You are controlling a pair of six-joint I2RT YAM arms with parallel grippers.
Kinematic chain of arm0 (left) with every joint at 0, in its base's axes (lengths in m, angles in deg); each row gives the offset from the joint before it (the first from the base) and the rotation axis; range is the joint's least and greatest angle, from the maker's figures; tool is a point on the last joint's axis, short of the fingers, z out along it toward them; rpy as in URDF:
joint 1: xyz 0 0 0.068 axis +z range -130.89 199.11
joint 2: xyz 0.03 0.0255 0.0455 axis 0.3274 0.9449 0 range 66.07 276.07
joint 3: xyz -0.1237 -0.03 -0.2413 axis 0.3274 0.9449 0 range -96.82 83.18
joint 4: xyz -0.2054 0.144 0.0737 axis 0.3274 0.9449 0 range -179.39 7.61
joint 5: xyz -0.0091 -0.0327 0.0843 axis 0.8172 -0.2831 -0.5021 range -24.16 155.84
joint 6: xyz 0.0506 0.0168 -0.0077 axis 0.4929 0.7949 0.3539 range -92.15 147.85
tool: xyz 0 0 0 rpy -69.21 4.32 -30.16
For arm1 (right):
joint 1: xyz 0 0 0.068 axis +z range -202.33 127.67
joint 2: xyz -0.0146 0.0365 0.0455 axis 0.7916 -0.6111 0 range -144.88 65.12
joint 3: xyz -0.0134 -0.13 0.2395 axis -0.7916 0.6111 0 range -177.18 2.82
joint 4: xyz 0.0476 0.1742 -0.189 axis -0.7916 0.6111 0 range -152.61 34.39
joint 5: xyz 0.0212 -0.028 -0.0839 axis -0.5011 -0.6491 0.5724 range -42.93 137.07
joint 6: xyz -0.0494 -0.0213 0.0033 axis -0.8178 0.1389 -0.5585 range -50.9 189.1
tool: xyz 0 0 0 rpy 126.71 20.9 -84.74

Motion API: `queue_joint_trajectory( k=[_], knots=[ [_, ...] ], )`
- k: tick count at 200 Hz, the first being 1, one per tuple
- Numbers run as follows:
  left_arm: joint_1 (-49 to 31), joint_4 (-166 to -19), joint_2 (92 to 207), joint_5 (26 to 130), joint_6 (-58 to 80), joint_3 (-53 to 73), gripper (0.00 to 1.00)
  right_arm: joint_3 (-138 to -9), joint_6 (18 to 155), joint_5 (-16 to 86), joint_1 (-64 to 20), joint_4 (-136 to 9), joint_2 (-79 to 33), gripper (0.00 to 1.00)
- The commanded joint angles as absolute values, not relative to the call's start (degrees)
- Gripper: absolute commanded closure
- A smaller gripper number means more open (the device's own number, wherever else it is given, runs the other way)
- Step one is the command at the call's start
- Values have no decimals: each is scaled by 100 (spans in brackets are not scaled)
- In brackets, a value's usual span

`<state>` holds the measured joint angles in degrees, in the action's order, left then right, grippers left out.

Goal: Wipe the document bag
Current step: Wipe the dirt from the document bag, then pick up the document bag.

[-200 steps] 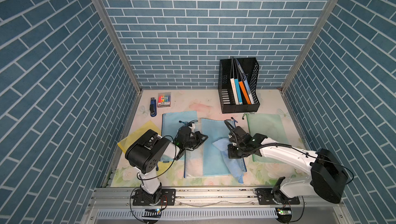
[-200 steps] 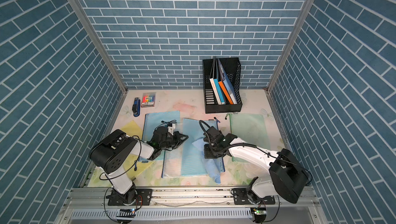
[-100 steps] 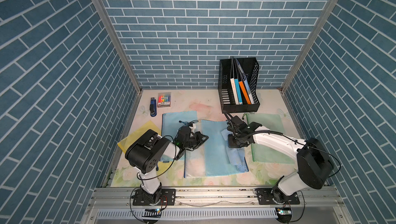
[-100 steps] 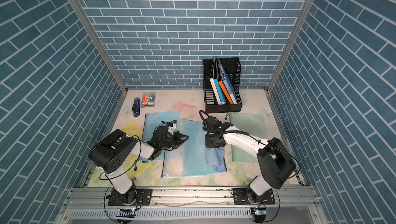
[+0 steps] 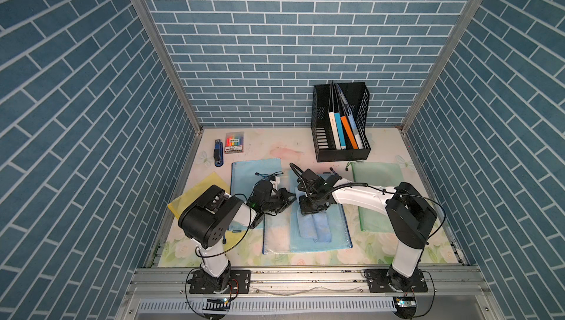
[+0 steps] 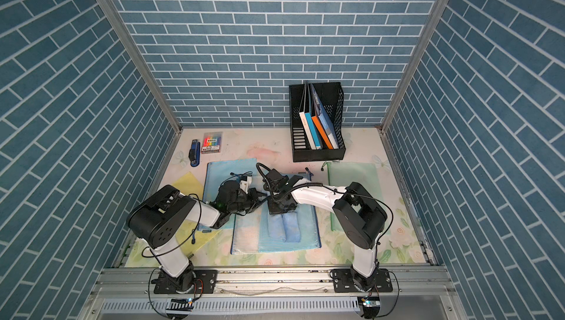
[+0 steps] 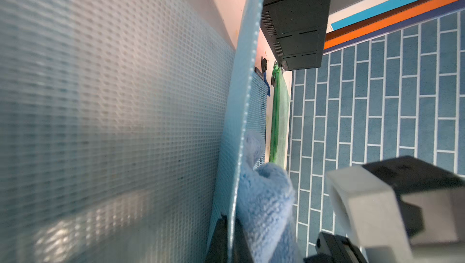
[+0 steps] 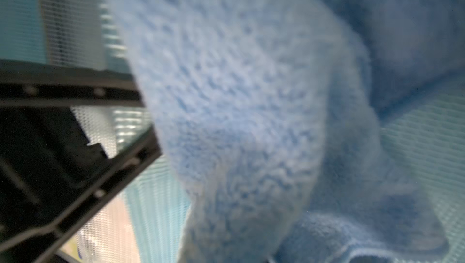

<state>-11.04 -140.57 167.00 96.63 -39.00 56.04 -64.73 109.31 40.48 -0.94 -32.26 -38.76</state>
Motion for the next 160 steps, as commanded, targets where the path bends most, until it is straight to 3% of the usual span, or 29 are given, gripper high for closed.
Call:
queue_joint_trajectory(
  k=[1,38,67,132,160],
  knots=[
    [-1030,-14100,16585,9739,-3771,5566,100,-5994,10956,4480,-543,-2825,-3388,100],
    [-990,-13996,16555,9808,-3691,5534,100,-5551,10778,5017,-1061,-2398,-2691,100],
    [-993,-13956,16595,9836,-3684,5493,100,-5683,10785,5005,-1085,-2333,-2794,100],
    [-994,-13870,16601,9871,-3625,5453,100,-7047,10812,4295,-39,-2767,-4064,100],
    [-991,-13794,16531,9871,-3582,5409,100,-7028,10918,4445,-53,-2842,-3789,100]
  ],
)
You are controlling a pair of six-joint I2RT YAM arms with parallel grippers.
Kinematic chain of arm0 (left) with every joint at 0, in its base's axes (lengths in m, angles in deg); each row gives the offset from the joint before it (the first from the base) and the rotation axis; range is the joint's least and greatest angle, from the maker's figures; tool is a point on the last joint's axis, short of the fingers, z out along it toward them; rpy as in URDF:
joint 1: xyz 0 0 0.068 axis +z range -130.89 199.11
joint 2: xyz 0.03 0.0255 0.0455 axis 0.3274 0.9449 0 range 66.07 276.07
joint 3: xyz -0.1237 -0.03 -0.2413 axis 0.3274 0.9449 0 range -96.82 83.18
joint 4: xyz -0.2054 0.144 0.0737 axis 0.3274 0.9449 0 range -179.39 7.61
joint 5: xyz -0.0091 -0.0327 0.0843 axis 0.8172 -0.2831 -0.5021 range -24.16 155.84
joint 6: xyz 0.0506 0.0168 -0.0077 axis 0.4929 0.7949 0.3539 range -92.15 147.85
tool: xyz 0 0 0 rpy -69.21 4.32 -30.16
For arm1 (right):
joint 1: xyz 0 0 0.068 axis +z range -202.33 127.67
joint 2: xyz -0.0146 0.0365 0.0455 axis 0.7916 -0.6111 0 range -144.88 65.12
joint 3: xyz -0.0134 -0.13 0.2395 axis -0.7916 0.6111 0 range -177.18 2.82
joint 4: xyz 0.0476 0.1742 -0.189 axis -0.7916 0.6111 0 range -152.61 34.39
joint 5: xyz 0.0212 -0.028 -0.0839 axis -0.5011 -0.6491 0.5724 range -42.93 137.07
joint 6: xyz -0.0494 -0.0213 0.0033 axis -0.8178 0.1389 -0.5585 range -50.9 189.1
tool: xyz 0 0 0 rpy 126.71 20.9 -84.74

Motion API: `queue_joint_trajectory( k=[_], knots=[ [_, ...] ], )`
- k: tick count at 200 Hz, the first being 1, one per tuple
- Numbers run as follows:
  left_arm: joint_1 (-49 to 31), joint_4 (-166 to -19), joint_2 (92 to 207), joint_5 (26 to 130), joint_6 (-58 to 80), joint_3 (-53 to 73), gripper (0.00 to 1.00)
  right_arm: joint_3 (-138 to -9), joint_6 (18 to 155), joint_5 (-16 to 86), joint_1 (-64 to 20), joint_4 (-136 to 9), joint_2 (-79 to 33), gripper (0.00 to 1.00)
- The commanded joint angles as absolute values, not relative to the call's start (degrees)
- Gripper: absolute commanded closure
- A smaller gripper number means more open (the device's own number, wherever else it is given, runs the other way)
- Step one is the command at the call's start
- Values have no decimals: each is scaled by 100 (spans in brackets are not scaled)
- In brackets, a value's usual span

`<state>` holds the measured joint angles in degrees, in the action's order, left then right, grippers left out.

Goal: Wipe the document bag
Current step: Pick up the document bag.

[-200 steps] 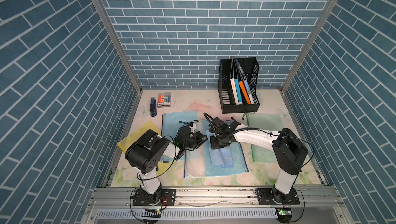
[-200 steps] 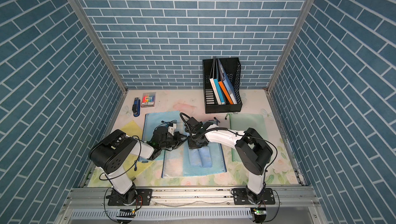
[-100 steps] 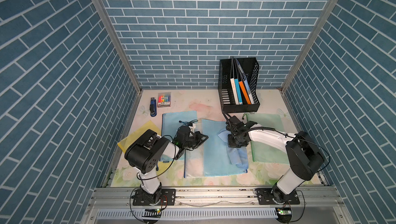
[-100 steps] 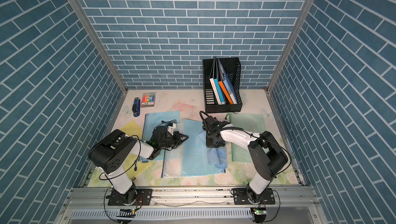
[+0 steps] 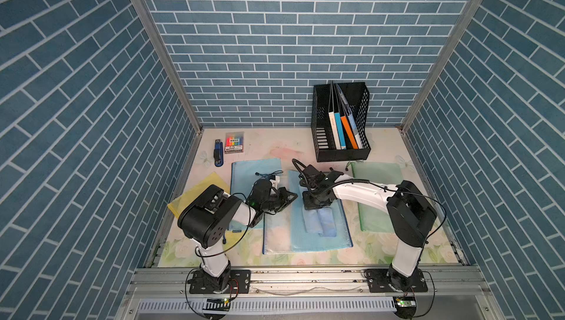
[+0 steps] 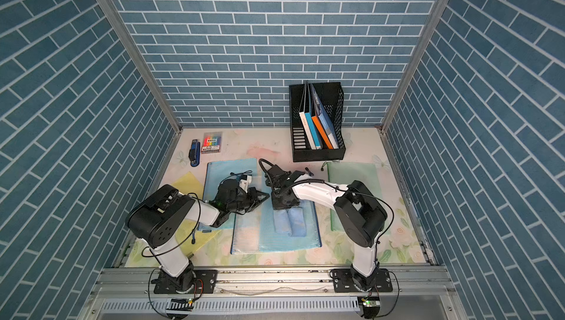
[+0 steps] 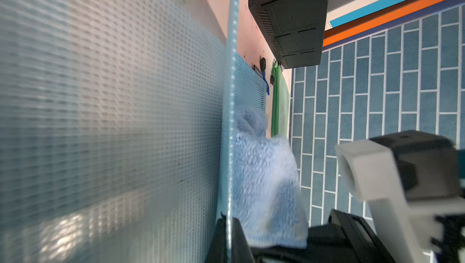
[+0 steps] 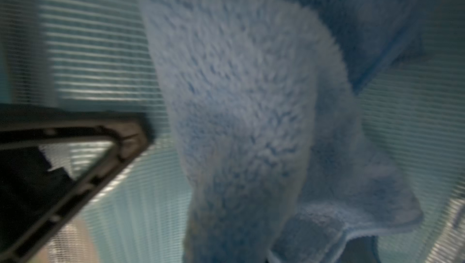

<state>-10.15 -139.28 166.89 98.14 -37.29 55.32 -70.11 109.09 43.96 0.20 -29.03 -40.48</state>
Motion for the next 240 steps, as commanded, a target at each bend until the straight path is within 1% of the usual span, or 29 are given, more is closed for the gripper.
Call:
queue_joint_trajectory(
  k=[1,49,89,159,192,240],
  knots=[
    [-990,-13788,16526,9871,-3575,5413,100,-7012,10918,4462,-64,-2833,-3763,100],
    [-1012,-13730,16356,9993,-3602,5409,100,-6460,10689,5248,-795,-2097,-2134,100],
    [-1169,-13574,16086,10120,-3647,5062,100,-6334,10499,5765,-1222,-1575,-952,100],
    [-1771,-12961,15426,10213,-3611,4227,100,-6684,10284,6482,-1665,-871,-24,100],
    [-2077,-12857,15436,10265,-3642,3831,100,-6840,10238,6472,-1923,-895,422,100],
    [-2449,-12744,15676,10407,-3637,2950,100,-7137,10179,6878,-1986,-552,691,100]
  ],
)
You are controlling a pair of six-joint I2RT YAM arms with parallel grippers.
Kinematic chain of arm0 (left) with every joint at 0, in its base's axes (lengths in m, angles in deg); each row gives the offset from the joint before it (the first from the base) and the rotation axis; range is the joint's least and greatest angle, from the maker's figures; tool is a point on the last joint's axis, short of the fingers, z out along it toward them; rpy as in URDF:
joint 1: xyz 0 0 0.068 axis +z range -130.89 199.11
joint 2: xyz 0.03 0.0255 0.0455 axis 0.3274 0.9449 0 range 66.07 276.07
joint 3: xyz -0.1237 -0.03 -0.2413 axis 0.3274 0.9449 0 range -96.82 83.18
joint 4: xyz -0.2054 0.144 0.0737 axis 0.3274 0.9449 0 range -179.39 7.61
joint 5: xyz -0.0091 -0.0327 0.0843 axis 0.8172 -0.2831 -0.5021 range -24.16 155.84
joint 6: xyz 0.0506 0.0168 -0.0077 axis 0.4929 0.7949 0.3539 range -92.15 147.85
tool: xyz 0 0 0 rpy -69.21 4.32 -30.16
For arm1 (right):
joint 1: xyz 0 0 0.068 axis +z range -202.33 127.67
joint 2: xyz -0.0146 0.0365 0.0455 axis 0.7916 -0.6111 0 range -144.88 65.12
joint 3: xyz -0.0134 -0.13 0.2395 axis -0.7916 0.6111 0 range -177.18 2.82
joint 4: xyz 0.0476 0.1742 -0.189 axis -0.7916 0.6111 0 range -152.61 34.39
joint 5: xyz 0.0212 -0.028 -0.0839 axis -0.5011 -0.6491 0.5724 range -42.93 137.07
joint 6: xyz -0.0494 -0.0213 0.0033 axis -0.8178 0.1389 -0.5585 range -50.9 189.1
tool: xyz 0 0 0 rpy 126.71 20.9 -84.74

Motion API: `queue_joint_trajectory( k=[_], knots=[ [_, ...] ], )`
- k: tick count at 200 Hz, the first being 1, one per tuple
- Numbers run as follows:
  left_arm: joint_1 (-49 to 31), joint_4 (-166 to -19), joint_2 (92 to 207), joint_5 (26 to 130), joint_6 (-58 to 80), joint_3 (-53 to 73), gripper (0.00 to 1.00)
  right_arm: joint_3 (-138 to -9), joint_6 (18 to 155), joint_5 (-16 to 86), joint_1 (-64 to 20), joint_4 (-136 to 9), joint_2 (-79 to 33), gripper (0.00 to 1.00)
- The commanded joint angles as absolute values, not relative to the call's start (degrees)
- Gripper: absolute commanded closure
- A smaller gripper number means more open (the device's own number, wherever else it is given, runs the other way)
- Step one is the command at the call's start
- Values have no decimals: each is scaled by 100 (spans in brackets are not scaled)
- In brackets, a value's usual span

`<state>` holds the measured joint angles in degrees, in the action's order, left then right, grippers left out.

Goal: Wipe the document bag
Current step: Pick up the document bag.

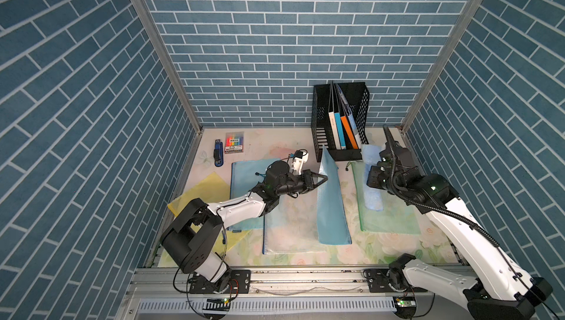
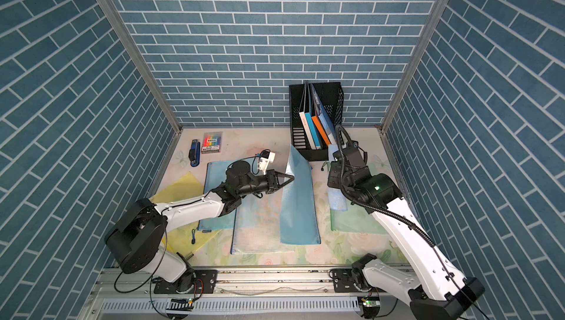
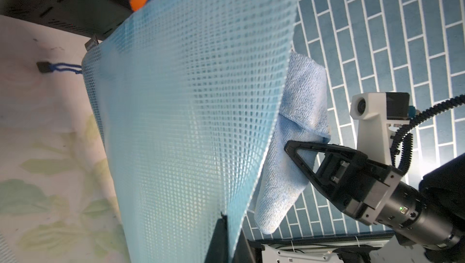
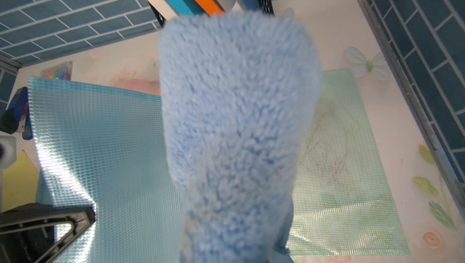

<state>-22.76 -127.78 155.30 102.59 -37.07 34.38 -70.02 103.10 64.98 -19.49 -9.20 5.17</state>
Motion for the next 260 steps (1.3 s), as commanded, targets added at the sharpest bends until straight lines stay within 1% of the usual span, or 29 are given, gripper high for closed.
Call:
queue_joint_trajectory(
  k=[1,44,65,94,130,157,177,187,212,224,242,260],
  knots=[
    [-2457,-12744,15681,10407,-3643,2931,100,-7137,10184,6887,-1988,-550,701,100],
    [-2726,-13032,16212,10505,-3882,2182,100,-7370,10176,7302,-2018,-247,1037,100],
    [-2847,-13577,16645,10636,-4445,1863,100,-7489,10137,7457,-2026,-108,1154,100],
    [-3125,-13817,17229,10678,-4683,1207,100,-7585,10136,7568,-2027,52,1218,100],
    [-3371,-14490,18043,10849,-5403,274,100,-7630,10136,7619,-2025,143,1211,100],
    [-3380,-14635,18360,10567,-5401,6,100,-7698,10094,7762,-2028,175,1260,100],
    [-3412,-15448,18734,10375,-6093,-133,100,-7756,10026,7837,-2034,228,1273,100],
    [-3464,-15623,18938,10275,-6254,-338,100,-7767,10013,7858,-2034,241,1260,100],
    [-3662,-15542,19449,10065,-6250,-932,100,-7727,9995,7847,-2043,248,1245,100],
    [-3740,-15769,19800,9970,-6503,-1268,100,-7684,9986,7821,-2049,250,1230,100],
    [-3850,-16370,20373,9590,-6951,-1690,100,-7617,9986,7782,-2058,246,1195,100],
    [-3885,-16704,20755,9159,-7079,-1863,100,-7555,9986,7722,-2061,222,1186,100]
  ],
)
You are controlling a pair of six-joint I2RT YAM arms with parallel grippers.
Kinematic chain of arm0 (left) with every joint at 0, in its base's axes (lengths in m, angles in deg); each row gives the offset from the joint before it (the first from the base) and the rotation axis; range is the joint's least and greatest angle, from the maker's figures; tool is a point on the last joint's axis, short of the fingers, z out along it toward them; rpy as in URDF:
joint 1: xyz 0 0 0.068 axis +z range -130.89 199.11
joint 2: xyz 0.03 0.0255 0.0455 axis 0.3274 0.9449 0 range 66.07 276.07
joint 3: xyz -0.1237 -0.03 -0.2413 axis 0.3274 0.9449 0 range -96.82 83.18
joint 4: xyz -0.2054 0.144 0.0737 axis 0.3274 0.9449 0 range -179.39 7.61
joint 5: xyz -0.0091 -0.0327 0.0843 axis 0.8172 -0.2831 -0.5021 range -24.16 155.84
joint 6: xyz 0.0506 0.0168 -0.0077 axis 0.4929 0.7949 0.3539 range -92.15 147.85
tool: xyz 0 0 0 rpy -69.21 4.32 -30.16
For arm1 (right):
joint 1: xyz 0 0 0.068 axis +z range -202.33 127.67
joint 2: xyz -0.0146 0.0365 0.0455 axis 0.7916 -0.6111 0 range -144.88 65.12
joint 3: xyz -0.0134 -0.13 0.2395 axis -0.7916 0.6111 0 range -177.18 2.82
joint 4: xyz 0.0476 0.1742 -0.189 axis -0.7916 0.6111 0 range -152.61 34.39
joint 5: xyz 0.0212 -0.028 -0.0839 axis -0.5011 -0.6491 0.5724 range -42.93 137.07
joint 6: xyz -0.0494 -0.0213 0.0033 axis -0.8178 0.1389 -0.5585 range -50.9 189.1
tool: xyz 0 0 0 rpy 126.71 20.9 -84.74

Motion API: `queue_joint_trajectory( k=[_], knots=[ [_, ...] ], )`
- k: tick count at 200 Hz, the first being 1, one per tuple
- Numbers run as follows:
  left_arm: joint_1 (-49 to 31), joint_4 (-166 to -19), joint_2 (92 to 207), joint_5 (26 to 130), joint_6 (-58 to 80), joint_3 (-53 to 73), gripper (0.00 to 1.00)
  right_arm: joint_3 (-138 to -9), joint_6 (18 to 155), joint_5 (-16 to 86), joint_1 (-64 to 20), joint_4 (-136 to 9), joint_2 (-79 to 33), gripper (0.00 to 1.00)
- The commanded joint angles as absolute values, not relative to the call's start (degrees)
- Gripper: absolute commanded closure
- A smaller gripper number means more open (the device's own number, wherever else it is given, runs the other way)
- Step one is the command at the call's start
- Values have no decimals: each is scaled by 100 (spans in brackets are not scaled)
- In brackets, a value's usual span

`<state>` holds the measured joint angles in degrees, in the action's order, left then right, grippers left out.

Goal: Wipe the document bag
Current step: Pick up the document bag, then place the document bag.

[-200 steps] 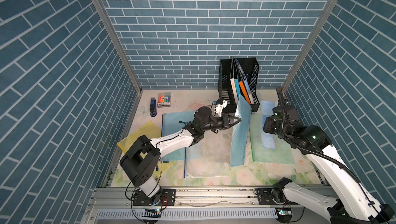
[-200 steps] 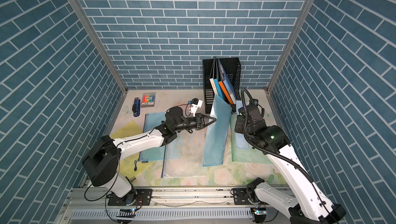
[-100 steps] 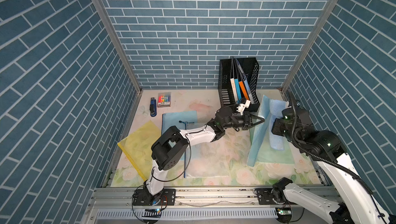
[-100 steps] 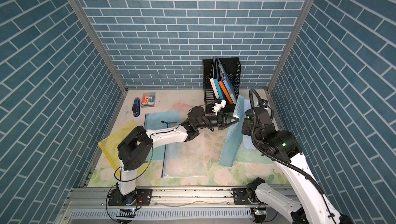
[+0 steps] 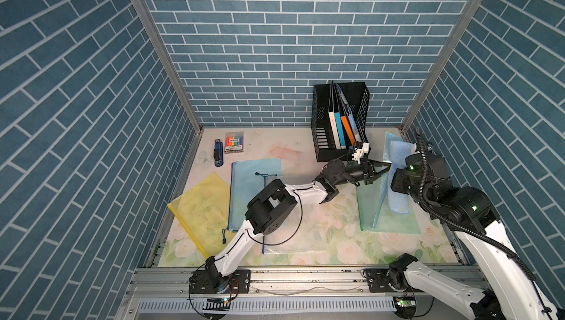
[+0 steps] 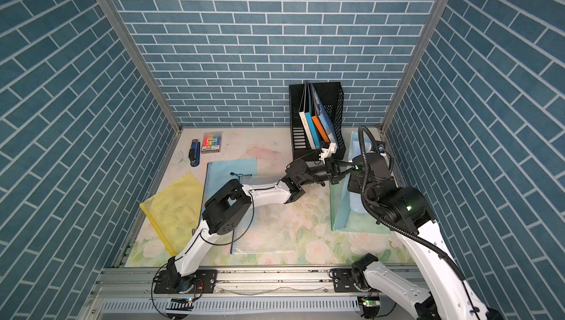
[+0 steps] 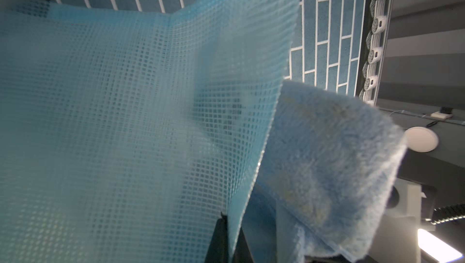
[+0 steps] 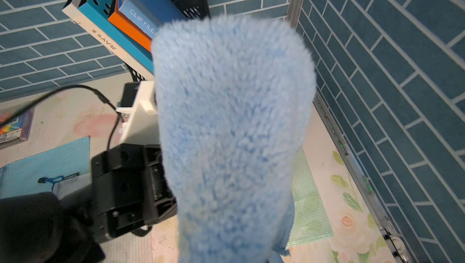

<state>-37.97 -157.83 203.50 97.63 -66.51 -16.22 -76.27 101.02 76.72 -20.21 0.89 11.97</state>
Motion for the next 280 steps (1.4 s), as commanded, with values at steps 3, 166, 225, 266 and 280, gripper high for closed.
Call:
queue_joint_trajectory(
  k=[3,166,225,266,280],
  knots=[
    [-3882,-16779,20810,9088,-7110,-1879,100,-7544,9986,7711,-2052,215,1184,100],
    [-4302,-15934,22910,8252,-7948,-5151,100,-7455,10029,7655,-2121,202,1344,100],
    [-4081,-16328,21965,8439,-6921,-2204,100,-7055,10219,7567,-2133,241,1604,100],
    [-3947,-16182,21487,8527,-6402,-1134,100,-6880,10258,7454,-2131,74,1594,100],
    [-3909,-16086,21381,8530,-6268,-915,100,-6822,10274,7410,-2135,16,1575,100]
  ],
)
